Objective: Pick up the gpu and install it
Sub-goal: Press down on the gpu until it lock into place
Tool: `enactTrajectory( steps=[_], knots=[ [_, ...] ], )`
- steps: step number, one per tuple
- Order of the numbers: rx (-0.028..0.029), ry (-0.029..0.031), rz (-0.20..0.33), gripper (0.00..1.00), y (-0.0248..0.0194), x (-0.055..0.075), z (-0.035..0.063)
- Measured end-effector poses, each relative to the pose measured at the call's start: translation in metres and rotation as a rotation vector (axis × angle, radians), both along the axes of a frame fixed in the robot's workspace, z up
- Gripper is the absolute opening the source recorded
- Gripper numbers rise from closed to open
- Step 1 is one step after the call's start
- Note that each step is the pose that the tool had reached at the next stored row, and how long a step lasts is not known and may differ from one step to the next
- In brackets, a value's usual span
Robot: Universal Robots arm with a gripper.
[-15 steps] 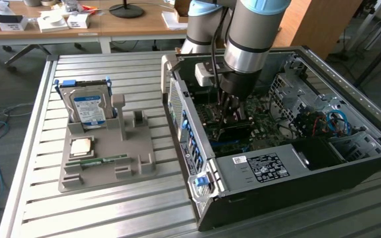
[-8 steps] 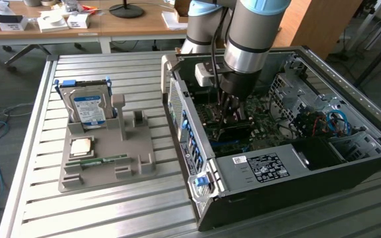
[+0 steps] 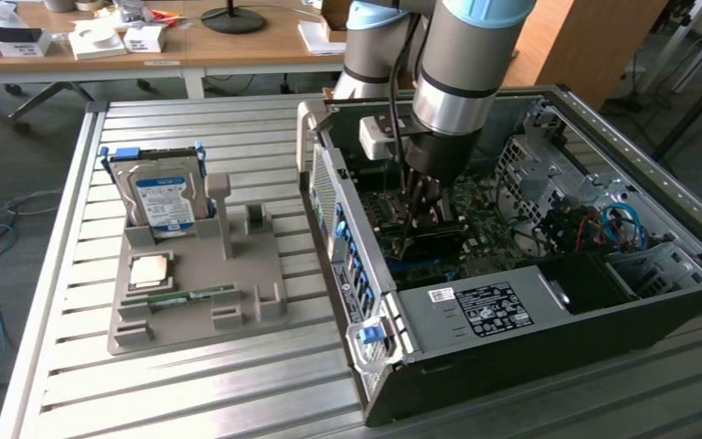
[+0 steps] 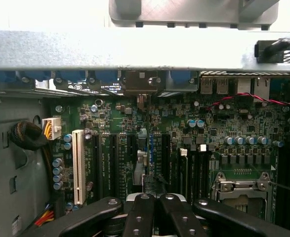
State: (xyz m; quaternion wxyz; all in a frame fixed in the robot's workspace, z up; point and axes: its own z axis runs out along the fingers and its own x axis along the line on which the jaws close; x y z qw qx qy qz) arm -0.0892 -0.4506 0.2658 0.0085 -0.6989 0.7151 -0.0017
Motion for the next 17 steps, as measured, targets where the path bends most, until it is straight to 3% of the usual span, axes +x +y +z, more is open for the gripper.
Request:
enactTrajectory(
  steps=[17],
  knots=[
    [0.0002, -0.0001, 0.000, 0.11, 0.0000, 0.0001, 0.0030]
  ],
)
